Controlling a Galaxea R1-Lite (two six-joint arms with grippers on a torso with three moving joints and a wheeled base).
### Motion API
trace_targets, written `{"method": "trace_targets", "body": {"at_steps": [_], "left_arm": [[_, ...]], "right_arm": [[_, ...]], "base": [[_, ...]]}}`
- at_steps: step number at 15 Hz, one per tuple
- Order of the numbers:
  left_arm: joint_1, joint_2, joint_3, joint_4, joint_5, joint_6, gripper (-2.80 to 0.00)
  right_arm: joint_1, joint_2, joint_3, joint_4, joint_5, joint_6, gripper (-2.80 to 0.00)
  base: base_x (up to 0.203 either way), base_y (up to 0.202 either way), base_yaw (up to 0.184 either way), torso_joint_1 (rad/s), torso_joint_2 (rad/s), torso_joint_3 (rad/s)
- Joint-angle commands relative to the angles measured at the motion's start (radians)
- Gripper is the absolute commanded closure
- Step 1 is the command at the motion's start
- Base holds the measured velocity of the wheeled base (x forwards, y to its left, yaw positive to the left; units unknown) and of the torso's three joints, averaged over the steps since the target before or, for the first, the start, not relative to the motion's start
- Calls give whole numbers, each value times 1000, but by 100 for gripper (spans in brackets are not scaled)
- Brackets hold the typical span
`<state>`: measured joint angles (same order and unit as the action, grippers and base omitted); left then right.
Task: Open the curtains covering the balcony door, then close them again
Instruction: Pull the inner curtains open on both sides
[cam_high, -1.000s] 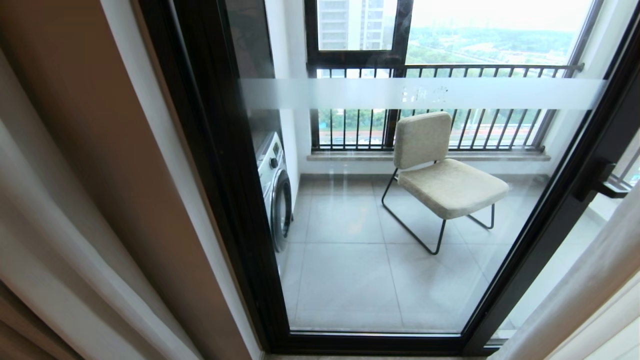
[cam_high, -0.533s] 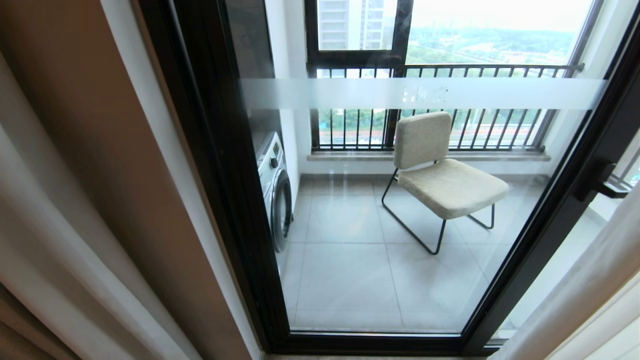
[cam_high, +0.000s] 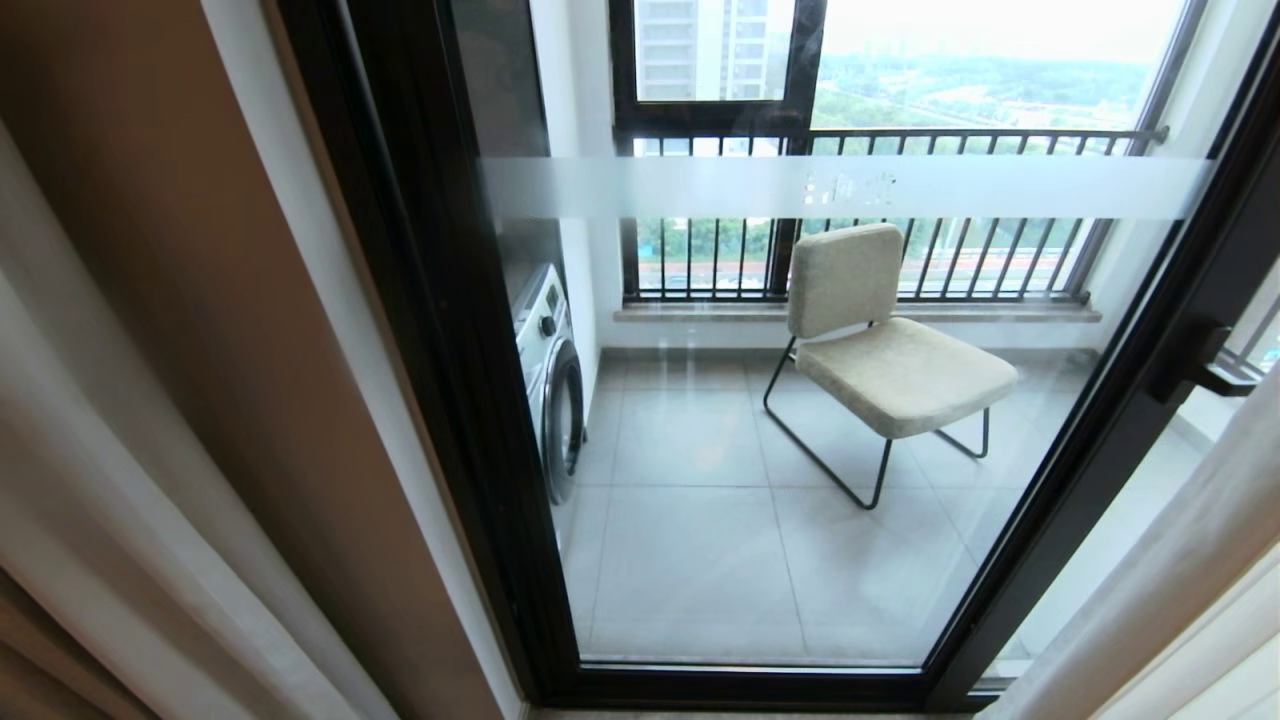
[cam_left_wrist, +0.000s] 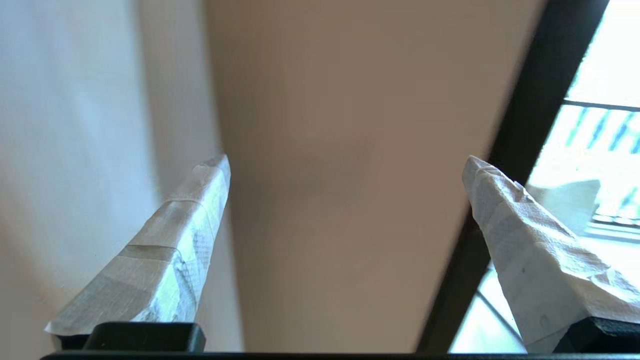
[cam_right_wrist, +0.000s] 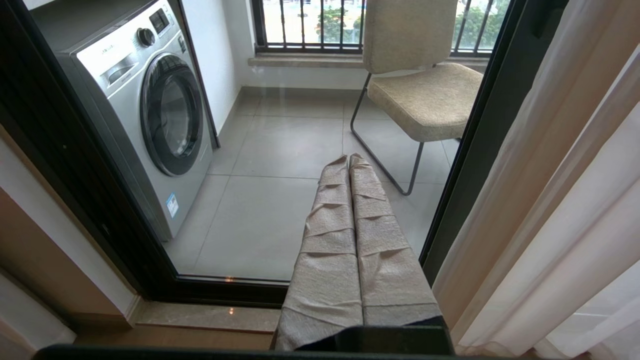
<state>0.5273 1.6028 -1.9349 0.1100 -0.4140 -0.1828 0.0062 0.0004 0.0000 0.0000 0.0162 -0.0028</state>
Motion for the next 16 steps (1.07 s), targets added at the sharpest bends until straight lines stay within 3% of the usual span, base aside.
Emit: {"method": "trace_targets", "body": {"at_steps": [1,8,9,16], "left_arm": [[-64,-50,51,6,-2,-2,-280],[-112,-251,331,7,-2,-1,-280],[-114,-268,355,7,-2,-2,0],[-146,-394,518,10,-5,-3,0]], "right_arm": [[0,0,0,0,1,0,0],[0,0,0,0,1,0,0],[0,0,0,0,1,0,0],[0,0,0,0,1,0,0]], "base": [[0,0,0,0,0,0],[0,0,0,0,0,0],[0,0,0,0,0,0],[0,0,0,0,0,0]]}}
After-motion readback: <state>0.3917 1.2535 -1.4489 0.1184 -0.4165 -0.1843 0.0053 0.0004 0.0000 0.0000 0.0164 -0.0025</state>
